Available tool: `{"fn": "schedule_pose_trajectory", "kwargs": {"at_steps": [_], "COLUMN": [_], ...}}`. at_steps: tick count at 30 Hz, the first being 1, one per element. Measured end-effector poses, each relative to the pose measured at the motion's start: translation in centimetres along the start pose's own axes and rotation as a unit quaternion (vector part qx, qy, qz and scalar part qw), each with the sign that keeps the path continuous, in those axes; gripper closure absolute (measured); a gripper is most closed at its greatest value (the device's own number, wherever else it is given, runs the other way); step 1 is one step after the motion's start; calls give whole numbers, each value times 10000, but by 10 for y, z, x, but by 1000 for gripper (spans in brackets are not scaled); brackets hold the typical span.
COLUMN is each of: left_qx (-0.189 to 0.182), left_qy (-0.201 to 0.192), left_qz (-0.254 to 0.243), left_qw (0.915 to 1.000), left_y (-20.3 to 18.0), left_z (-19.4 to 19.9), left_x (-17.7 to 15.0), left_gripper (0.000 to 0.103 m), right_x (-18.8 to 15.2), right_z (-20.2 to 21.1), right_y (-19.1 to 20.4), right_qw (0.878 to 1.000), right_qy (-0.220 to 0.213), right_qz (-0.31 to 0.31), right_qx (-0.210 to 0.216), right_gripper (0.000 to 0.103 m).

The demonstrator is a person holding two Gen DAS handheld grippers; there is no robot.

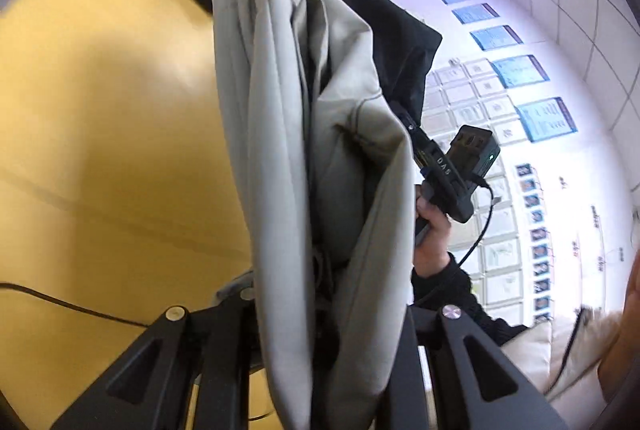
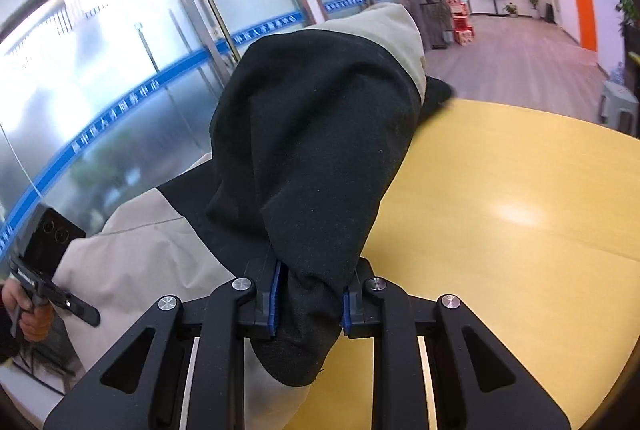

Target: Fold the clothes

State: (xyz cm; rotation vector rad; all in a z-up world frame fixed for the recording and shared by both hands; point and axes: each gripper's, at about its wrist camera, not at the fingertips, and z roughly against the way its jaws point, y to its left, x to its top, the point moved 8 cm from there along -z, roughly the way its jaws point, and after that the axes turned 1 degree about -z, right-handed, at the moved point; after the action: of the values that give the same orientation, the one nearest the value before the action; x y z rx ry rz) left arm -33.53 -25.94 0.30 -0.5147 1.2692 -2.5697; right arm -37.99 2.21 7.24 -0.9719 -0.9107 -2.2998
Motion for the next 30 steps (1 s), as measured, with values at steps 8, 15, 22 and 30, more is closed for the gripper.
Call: {"fn": "schedule_pose_trajectory", "kwargs": {"at_steps": [8,15,22,30], "left_qx": [491,403,960,2723], "left_qy": [-52,-39,-109,-1703], "left_qz": [645,814,684,-75], "left_qw": [9967,9959,9930,9470], "left_y": [128,141,119,84], "left_z": [-30,-55,-66,73], "left_x": [76,75,77,44], "left_gripper": [82,78,56,19], "right_x": [10,-36,-32,-28], "right_z": [-217,-247,-261,-175], "right_y": [-6,-32,-30,-7], "right_qw": [9971,9906,9889,9850], "right_qy": [697,1198,1308,1266], "right_qz": [-301,-497,-422,681], "right_qx": [24,-433,-564,-959], "right_gripper": [83,78,69,31]}}
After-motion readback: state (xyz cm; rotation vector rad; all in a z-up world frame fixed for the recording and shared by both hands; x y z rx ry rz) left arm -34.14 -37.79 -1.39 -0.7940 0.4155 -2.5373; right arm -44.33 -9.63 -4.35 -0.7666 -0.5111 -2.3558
